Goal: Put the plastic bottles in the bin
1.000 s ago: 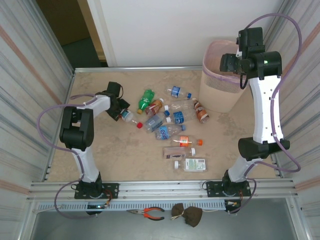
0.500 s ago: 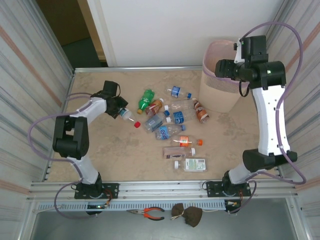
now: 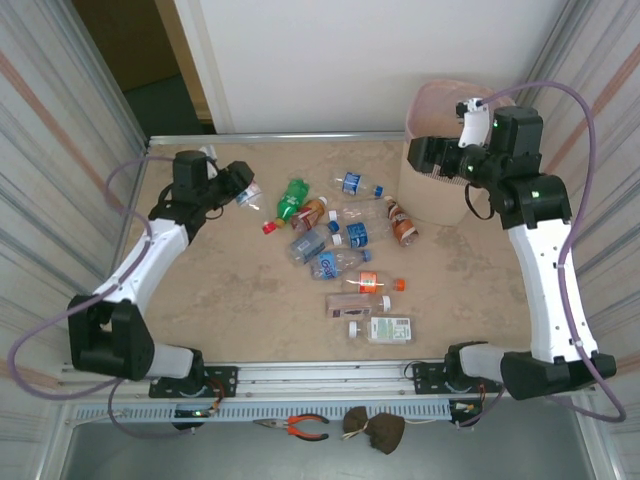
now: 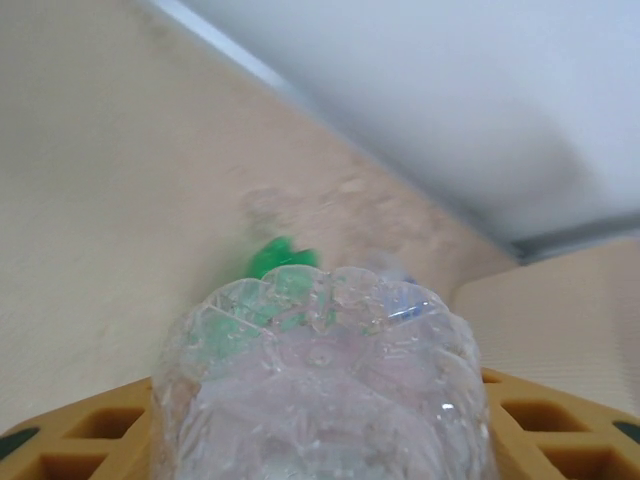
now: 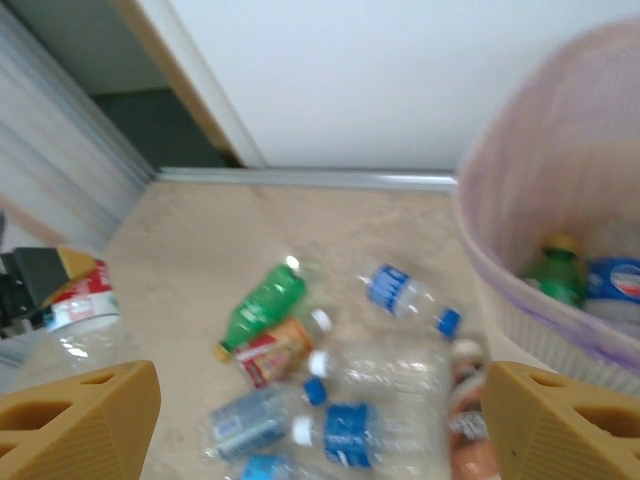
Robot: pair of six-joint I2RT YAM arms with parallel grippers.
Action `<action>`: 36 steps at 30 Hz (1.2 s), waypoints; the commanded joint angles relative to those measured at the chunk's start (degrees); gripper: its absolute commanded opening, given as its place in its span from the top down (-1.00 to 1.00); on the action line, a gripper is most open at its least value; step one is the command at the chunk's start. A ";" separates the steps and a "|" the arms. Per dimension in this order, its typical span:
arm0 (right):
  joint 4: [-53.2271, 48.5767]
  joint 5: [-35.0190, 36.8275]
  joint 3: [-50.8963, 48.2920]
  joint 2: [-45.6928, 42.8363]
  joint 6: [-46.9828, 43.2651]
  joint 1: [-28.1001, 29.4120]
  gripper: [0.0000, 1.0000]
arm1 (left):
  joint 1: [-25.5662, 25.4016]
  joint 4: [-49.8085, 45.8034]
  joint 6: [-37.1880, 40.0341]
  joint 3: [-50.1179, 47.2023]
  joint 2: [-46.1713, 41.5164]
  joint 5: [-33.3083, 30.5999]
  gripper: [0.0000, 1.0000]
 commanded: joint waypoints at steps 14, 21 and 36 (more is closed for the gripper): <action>31.32 -25.41 -13.78 -5.66 4.89 7.28 -0.83 | -9.77 22.44 20.97 4.54 -10.03 28.66 -0.09; 36.27 -31.33 -14.50 -4.75 4.93 12.59 -0.89 | -15.43 23.12 25.52 9.49 -10.08 33.41 -0.09; 37.62 -32.36 -12.65 -2.79 -0.68 24.70 -0.98 | -25.54 20.81 30.80 18.24 -9.67 35.11 -0.10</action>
